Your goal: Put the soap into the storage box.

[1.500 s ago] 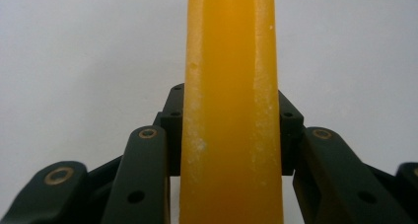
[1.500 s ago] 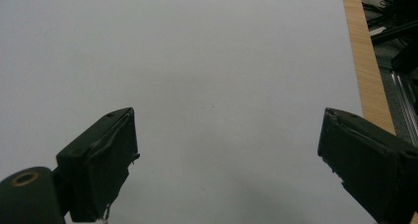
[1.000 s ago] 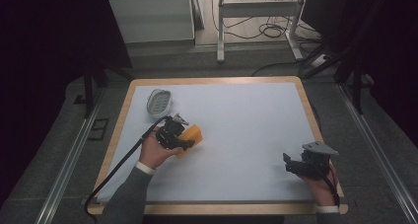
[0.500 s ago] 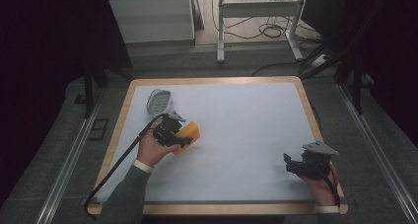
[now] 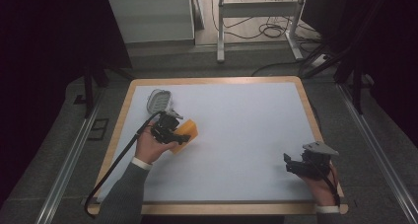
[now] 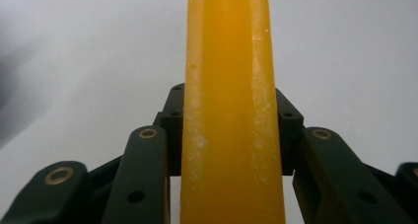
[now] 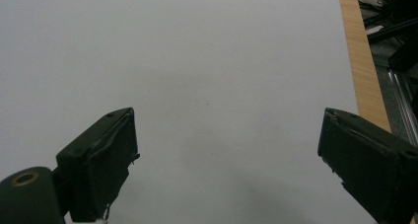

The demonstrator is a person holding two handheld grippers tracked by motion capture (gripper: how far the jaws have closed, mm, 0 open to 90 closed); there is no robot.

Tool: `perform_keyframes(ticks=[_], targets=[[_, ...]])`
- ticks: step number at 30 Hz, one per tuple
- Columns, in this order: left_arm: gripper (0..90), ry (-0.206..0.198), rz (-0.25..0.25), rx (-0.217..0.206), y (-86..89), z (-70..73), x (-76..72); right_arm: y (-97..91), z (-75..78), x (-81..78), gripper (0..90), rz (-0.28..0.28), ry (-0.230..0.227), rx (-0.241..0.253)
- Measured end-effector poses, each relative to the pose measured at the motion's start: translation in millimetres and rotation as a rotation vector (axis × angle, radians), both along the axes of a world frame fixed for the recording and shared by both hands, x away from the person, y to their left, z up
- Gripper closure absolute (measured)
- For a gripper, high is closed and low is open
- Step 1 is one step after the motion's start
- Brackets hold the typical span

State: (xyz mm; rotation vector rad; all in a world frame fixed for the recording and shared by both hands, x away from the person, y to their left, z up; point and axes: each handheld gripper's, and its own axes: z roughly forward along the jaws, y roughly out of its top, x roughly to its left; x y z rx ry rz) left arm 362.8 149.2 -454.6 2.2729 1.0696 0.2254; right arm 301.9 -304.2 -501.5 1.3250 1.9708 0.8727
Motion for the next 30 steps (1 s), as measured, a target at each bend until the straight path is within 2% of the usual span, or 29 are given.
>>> perform_keyframes(ticks=[30], targets=[[61.1,-0.002,0.053,-0.001,26.2,11.0,16.8,-1.4,-1.6,1.0,8.2,-0.003,0.005,-0.001]])
